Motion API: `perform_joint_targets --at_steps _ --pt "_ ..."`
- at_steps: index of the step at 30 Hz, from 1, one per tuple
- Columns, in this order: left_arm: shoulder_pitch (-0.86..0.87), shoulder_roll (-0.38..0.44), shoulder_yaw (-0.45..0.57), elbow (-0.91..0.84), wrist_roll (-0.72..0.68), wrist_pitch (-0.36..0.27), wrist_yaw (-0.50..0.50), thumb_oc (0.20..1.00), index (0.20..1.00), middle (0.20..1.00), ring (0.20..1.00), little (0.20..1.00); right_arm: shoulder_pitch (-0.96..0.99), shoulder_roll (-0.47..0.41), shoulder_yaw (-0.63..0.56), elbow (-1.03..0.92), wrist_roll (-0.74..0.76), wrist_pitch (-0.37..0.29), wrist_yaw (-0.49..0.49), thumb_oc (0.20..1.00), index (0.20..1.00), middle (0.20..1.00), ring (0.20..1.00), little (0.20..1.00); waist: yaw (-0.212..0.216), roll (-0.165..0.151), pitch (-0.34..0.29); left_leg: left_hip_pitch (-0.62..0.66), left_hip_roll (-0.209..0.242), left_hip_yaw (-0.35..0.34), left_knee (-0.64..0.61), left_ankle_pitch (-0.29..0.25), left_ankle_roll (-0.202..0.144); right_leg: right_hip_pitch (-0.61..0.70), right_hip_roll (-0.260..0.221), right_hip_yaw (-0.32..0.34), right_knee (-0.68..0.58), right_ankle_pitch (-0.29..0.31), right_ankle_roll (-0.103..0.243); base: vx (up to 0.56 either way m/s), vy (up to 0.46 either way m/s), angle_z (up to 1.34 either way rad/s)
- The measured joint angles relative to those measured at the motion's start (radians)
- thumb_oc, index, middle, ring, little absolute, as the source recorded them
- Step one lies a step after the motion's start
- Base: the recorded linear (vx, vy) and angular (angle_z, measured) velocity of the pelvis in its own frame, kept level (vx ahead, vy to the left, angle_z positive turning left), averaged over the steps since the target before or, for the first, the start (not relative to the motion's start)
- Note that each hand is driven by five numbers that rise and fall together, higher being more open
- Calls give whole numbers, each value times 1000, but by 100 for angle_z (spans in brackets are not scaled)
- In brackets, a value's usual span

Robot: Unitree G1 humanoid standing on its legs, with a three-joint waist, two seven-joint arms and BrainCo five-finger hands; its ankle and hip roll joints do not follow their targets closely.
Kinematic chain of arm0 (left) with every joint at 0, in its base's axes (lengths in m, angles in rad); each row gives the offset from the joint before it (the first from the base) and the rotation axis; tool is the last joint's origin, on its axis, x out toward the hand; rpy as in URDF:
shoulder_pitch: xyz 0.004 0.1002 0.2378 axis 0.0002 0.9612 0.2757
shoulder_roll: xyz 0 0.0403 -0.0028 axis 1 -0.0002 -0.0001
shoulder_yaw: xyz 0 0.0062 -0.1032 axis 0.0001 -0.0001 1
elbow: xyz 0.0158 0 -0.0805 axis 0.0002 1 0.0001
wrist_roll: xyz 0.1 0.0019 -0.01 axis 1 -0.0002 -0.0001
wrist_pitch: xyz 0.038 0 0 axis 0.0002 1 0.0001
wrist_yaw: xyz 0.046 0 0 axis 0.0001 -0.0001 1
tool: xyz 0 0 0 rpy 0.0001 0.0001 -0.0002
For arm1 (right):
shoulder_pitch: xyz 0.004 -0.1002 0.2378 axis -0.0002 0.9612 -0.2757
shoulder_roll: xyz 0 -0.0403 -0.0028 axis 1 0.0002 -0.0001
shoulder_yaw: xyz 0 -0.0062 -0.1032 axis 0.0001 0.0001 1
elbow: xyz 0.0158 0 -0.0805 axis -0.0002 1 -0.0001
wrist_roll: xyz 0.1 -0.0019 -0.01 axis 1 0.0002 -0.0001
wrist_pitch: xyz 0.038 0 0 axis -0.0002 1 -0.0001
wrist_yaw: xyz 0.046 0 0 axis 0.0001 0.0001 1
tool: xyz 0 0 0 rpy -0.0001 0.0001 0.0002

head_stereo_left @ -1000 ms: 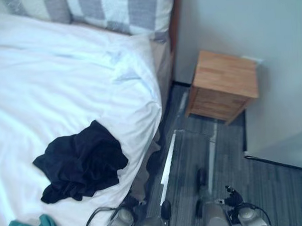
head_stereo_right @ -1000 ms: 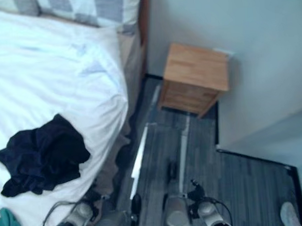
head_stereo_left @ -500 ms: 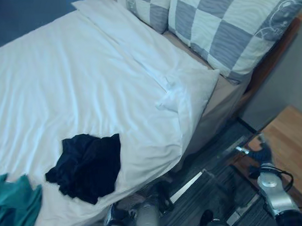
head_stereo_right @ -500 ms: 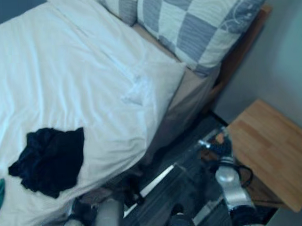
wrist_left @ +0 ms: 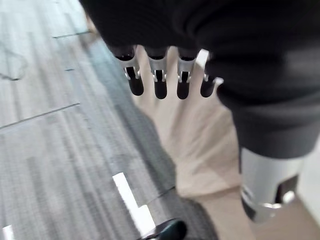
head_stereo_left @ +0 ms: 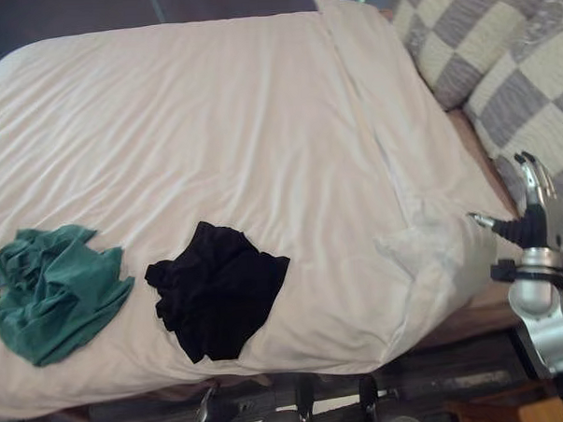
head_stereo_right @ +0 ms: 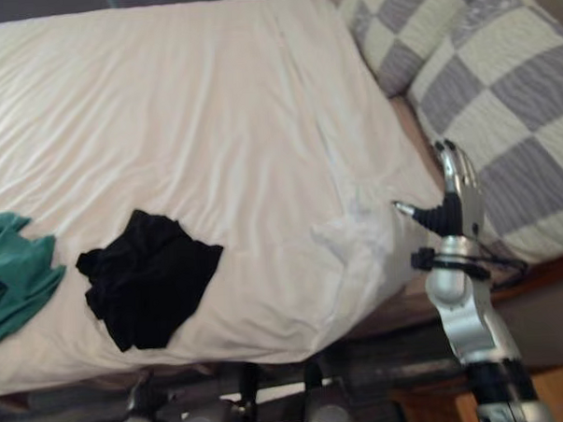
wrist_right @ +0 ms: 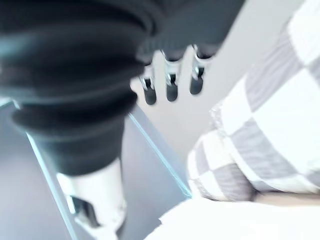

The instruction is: Tidy up the quilt and then pick up the clothes from the bed and put them into the laundry hamper.

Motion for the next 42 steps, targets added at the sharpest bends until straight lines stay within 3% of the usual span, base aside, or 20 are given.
perform_joint_targets --at_steps 2,5,7,8,9,10,11,12,13,17,22,23,24,26,32,33,34,40,41,42 --pt "39 2 7 -25 -7 -2 -5 1000 1000 1000 1000 1000 -63 -6 36 76 1 27 8 1000 1000 1000 1000 1000 7 -11 1 -3 10 -9 -1 20 -5 46 18 -28 -91 47 -18 -71 -179 40" --pt "34 -1 -8 -49 -9 -12 -6 1000 1000 1000 1000 1000 -146 -12 91 224 17 41 9 1000 1000 1000 1000 1000 26 -22 7 -51 21 -17 45 53 -47 57 27 -92 -90 46 -19 -106 -66 52" --pt "12 9 -7 -51 -11 -17 -6 1000 1000 1000 1000 1000 -170 -11 117 261 49 53 18 1000 1000 1000 1000 1000 23 -42 20 -85 40 69 81 36 -64 55 18 -127 -90 44 -42 -158 -58 65" --pt "-3 23 0 -49 -11 -17 -4 1000 1000 1000 1000 1000 -187 -5 139 301 73 54 24 1000 1000 1000 1000 1000 22 -62 31 -92 77 180 106 -13 -67 59 -3 -157 -90 28 -71 -104 -57 67" --pt "-17 40 10 -48 -11 -17 -5 1000 1000 1000 1000 1000 -210 -4 177 375 102 64 47 1000 1000 1000 1000 1000 17 -81 41 -97 123 235 132 -38 -86 61 -14 -171 -90 28 -72 -44 -26 58" --pt "-22 45 9 -48 -11 -17 -5 1000 1000 1000 1000 1000 -214 -1 186 409 121 68 58 1000 1000 1000 1000 1000 17 -81 42 -88 138 230 128 -37 -88 61 -16 -174 -90 28 -72 8 44 37" --pt "-23 44 7 -47 -11 -17 -6 1000 1000 1000 1000 1000 -223 5 186 463 146 77 77 705 705 705 705 705 17 -66 45 -64 167 191 100 -26 -100 62 -14 -177 -90 30 -68 -19 135 16" --pt "-22 36 -15 -42 -11 -15 -13 1000 1000 1000 1000 1000 -246 2 186 556 190 94 108 200 200 200 200 200 10 -5 54 -14 187 143 54 -2 -105 64 -2 -179 -90 39 -51 -87 184 26" --pt "-41 41 -24 -35 -10 -13 -26 1000 1000 1000 1000 1000 -258 3 187 612 228 105 131 200 200 200 200 200 -13 14 70 -3 181 146 20 3 -131 55 -14 -195 -82 43 -30 -127 175 18" --pt "-84 61 -20 -18 -10 5 -30 1000 1000 1000 1000 1000 -252 7 188 628 286 122 182 200 200 200 200 200 -9 15 92 -30 127 153 23 12 -127 7 -68 -176 -52 35 13 -48 97 1" --pt "-90 84 -10 -18 -8 15 -48 1000 1000 1000 1000 1000 -132 9 90 478 285 114 224 200 200 200 200 200 -8 -1 95 -14 79 157 12 5 -79 22 -115 -165 -68 52 52 -4 108 1" --pt "-82 82 -10 -18 -7 21 -50 1000 1000 1000 1000 1000 -67 11 59 426 284 100 226 743 743 743 743 743 -15 0 95 -2 74 161 -3 4 -78 27 -115 -159 -78 58 62 23 155 -1" --pt "-81 81 -7 -18 -6 22 -53 1000 1000 1000 1000 1000 -11 19 18 373 282 95 228 1000 1000 1000 1000 1000 -16 -1 95 0 71 161 -4 2 -71 33 -117 -159 -84 61 65 39 148 -3" --pt "-54 69 21 -19 1 24 -64 1000 1000 1000 1000 1000 134 75 -91 244 272 79 220 1000 1000 1000 1000 1000 -43 -6 93 15 70 167 -8 -2 -70 42 -117 -147 -88 63 68 26 85 -15" --pt "-15 11 24 -20 43 27 -70 1000 1000 1000 1000 1000 369 194 -289 192 236 93 132 1000 1000 1000 1000 1000 -147 -25 76 48 74 232 -10 -10 -74 34 -115 -84 -90 76 77 16 103 -33" --pt "-10 9 26 -18 43 27 -71 1000 1000 1000 1000 1000 382 203 -304 194 237 101 115 940 940 940 940 940 -148 -24 67 49 76 245 -10 -10 -72 30 -117 -76 -90 77 79 28 82 -47" --pt "-12 8 17 -17 46 28 -71 1000 1000 1000 1000 1000 413 214 -335 182 237 103 87 1000 1000 1000 1000 1000 -174 -26 54 53 78 263 -11 -14 -74 20 -113 -57 -91 78 80 10 45 -46" --pt "-15 -26 -7 -20 73 23 -67 1000 1000 1000 1000 1000 448 242 -442 -59 199 126 -42 1000 1000 1000 1000 1000 -227 -3 0 79 84 315 -11 -29 -79 15 -111 -3 -95 89 82 45 49 -30" --pt "-15 -29 -17 -20 81 19 -68 1000 1000 1000 1000 1000 440 244 -446 -180 191 111 -61 209 209 209 209 209 -228 4 -6 80 88 323 -11 -30 -81 11 -108 0 -94 92 82 10 7 -16" --pt "-16 -31 -23 -21 82 18 -68 1000 1000 1000 1000 1000 425 239 -445 -205 181 95 -67 200 200 200 200 200 -227 2 -11 78 89 322 -11 -31 -80 10 -106 0 -95 91 82 57 6 -8"
